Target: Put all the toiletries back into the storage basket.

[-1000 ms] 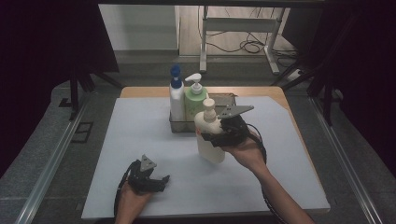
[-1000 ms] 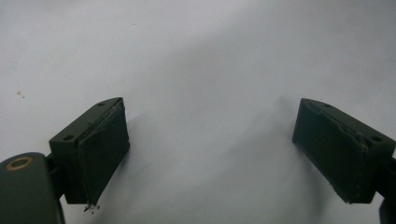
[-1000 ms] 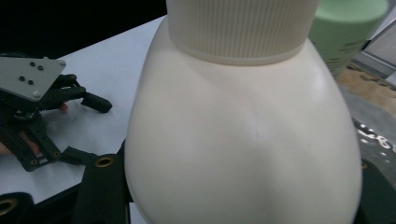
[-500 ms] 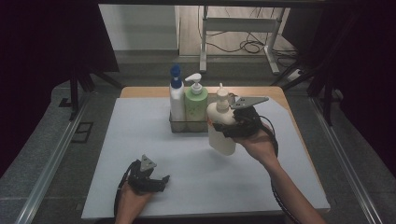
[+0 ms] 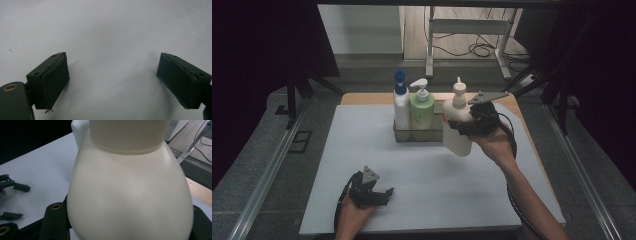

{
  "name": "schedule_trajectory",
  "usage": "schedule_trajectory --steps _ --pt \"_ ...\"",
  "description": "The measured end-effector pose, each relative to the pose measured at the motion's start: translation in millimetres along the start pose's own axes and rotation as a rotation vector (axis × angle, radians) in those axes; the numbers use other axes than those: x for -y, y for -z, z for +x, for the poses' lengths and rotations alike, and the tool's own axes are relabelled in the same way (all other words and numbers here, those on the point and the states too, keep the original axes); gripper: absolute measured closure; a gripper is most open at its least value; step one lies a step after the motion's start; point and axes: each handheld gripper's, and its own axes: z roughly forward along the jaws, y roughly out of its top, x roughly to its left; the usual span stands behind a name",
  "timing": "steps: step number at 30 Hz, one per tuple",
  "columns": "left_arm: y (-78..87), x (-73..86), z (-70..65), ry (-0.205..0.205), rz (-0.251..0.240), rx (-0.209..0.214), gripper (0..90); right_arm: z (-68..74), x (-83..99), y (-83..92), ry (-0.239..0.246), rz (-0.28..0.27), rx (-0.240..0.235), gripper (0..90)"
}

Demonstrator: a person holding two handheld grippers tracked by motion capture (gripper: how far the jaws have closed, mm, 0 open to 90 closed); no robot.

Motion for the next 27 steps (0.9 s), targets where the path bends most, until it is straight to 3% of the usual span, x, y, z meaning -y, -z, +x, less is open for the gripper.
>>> schedule_trajectory --steps 13,27 --pt "0.0 0.0 0.0 0.000 -0.001 0.000 10.3 -15.2 -14.2 -2.4 -0.027 -0.022 0.053 39.4" --pt "-0.1 0.1 0.0 0.000 -0.001 0.000 10.3 -31.1 -24.1 -20.6 -0.069 -0.041 0.094 39.5"
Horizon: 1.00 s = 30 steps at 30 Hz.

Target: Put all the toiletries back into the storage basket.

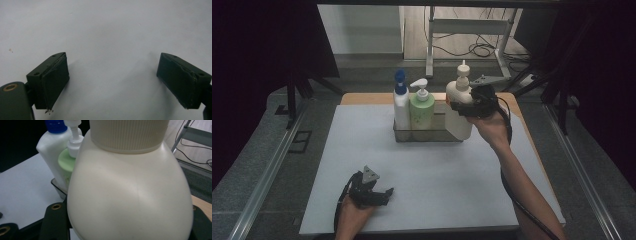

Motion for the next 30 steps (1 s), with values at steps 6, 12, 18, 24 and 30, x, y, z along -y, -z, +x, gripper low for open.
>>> schedule_trajectory --steps 6,12,18,24,30 --pt "0.0 0.0 0.0 0.000 0.000 0.000 10.3 -3.3 -5.0 -11.5 -0.020 -0.009 0.008 39.5" --pt "0.0 0.0 0.0 0.000 0.000 0.000 10.3 -6.3 -11.4 -22.2 -0.026 -0.018 0.029 39.5" --pt "0.0 0.0 0.0 0.000 0.000 0.000 10.4 -11.0 -15.0 -32.8 -0.040 -0.019 0.042 39.5" --pt "0.0 0.0 -0.1 0.002 -0.001 0.001 10.4 -14.1 -18.3 -44.5 -0.040 -0.022 0.059 39.5" --pt "0.3 0.1 0.0 0.001 0.002 0.001 10.4 -17.2 -20.2 -58.1 -0.046 -0.020 0.067 39.5"
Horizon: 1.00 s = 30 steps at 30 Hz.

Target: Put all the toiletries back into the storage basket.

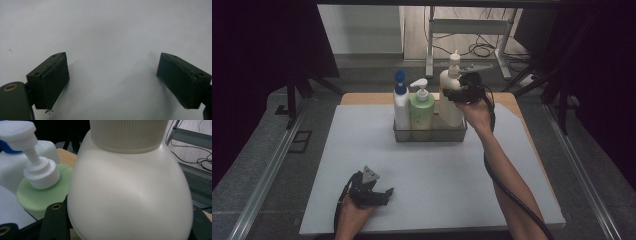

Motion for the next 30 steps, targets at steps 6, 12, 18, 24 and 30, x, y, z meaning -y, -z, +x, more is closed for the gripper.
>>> schedule_trajectory --steps 6,12,18,24,30 --pt "0.3 0.0 0.4 -0.006 0.005 0.000 10.4 -2.2 6.3 -15.0 -0.008 0.007 0.017 39.5" --pt "0.2 0.0 0.4 -0.006 0.005 0.000 10.4 -2.7 14.9 -25.1 -0.011 0.009 0.020 39.5" --pt "0.2 0.0 0.4 -0.006 0.005 0.000 10.3 -1.6 23.7 -29.4 -0.013 0.020 0.017 39.4" --pt "0.3 0.0 0.2 -0.005 0.004 -0.001 10.4 3.0 32.0 -29.6 -0.012 0.021 0.003 39.4" --pt "0.2 0.0 0.3 -0.005 0.004 0.000 10.4 7.6 38.4 -30.8 -0.003 0.033 0.004 39.4"
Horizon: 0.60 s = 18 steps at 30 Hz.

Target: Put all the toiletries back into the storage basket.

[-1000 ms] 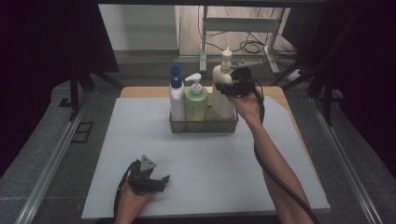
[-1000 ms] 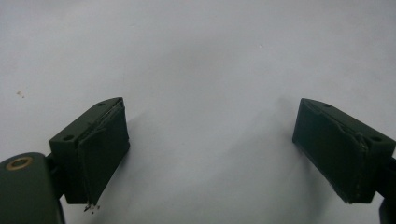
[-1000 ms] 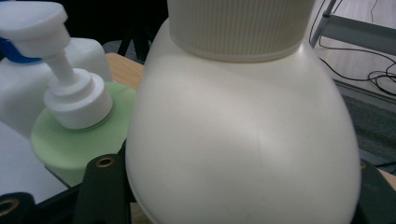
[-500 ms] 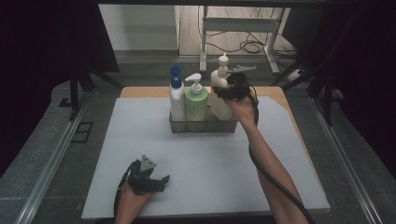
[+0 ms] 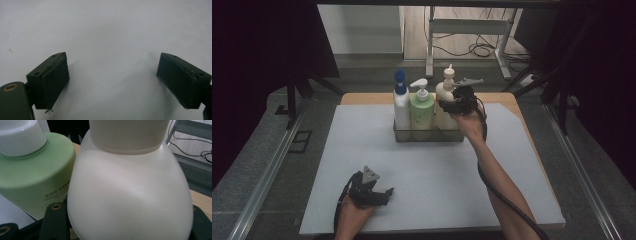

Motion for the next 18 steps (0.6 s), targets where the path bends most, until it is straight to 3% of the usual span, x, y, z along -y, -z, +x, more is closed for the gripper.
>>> schedule_trajectory --steps 18 --pt "0.0 0.0 0.0 -0.002 0.000 -0.001 10.4 4.7 18.0 -5.6 0.002 0.045 0.001 39.6"
